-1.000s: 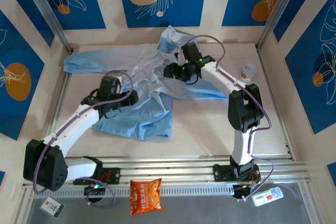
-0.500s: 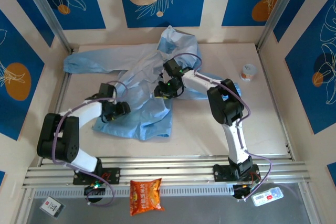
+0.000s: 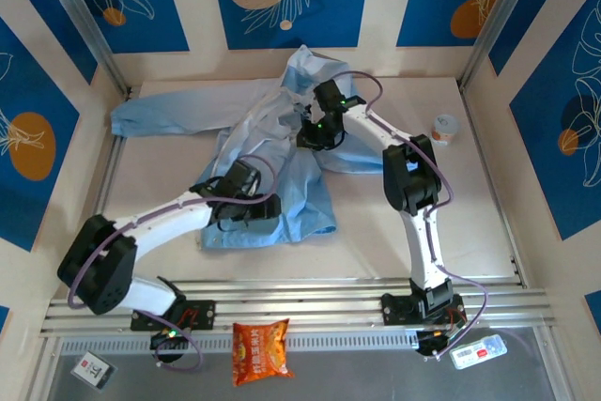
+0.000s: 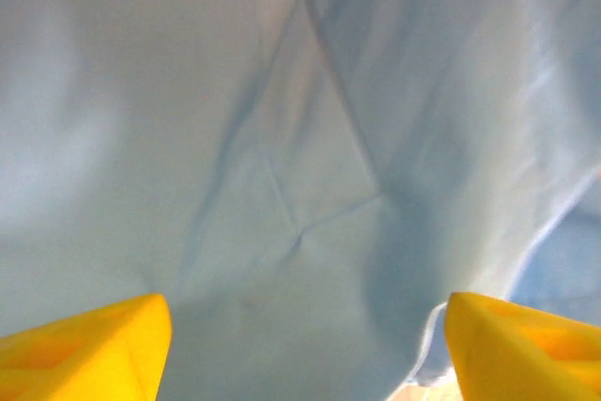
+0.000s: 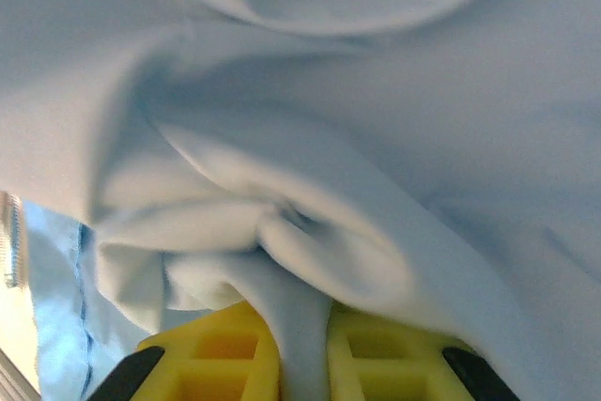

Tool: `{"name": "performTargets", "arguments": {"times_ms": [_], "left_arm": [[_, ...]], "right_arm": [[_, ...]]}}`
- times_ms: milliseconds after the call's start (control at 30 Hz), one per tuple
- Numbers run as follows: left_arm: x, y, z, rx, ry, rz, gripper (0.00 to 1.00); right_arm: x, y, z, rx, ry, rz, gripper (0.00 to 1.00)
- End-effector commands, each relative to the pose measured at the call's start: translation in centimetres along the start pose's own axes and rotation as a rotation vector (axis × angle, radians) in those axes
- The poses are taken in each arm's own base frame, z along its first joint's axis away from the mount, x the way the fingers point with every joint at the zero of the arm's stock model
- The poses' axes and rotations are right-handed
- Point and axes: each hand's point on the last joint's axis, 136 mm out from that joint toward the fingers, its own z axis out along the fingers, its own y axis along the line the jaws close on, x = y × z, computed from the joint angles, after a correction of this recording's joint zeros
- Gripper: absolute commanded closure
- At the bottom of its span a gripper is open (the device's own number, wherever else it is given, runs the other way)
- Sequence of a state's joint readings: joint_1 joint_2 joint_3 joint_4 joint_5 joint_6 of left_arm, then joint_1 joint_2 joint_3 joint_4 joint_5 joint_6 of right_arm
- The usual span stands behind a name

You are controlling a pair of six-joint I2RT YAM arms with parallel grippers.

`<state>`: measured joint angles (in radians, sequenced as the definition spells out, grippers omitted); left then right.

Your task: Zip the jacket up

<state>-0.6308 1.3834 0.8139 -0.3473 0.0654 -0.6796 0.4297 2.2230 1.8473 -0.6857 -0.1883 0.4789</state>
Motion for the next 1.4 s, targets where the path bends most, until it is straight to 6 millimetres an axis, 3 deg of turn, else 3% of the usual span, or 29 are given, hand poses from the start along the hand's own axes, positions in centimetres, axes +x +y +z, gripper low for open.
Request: {"name": "performTargets", "arguments": {"times_ms": [0, 167, 300, 467, 633, 733, 833, 900, 967, 1100, 1367], "left_arm": [[-3.7, 2.7, -4.3, -0.086, -0.094, 0.005, 0.20], [-6.5, 11.4, -6.6, -0.221, -0.129, -0.139, 0.19], [-6.3, 16.9, -5.6, -0.320, -0.051, -0.251, 0.17], [-5.9, 20.5, -3.8, -0.408, 0.017, -0.293, 0.15], [-5.1, 22.0, -1.8, -0.415, 0.063, -0.316, 0.16], [-4.0, 22.4, -0.7, -0.412, 0.116, -0.327, 0.19], [-3.0, 22.1, -0.1, -0.380, 0.145, -0.344, 0.29], [-2.3, 21.6, -0.1, -0.354, 0.156, -0.357, 0.44], [-1.5, 20.9, -0.4, -0.322, 0.164, -0.367, 0.64], [-0.4, 18.9, -1.7, -0.248, 0.150, -0.404, 0.97], [3.3, 11.9, -3.5, -0.150, 0.101, -0.366, 1.00]], "right_arm": [[0.9, -0.7, -2.7, 0.030, -0.030, -0.013, 0.85], [3.0, -1.7, -3.1, 0.041, -0.012, 0.003, 0.84], [4.3, -1.7, -3.0, 0.043, -0.011, 0.007, 0.75], [5.2, -0.2, -2.5, 0.028, -0.012, -0.012, 0.53], [6.3, 0.6, -0.4, 0.054, 0.034, -0.047, 0.36], [6.9, -0.2, 1.2, 0.083, 0.068, -0.034, 0.33], [7.2, -1.0, 2.2, 0.102, 0.091, -0.020, 0.35], [7.0, -1.4, 2.5, 0.111, 0.096, -0.022, 0.48], [6.5, -1.9, 2.4, 0.124, 0.092, -0.026, 0.71], [4.6, -2.9, 1.7, 0.131, 0.082, -0.023, 0.90], [1.6, -4.9, -0.2, 0.142, 0.055, -0.019, 0.98]]}}
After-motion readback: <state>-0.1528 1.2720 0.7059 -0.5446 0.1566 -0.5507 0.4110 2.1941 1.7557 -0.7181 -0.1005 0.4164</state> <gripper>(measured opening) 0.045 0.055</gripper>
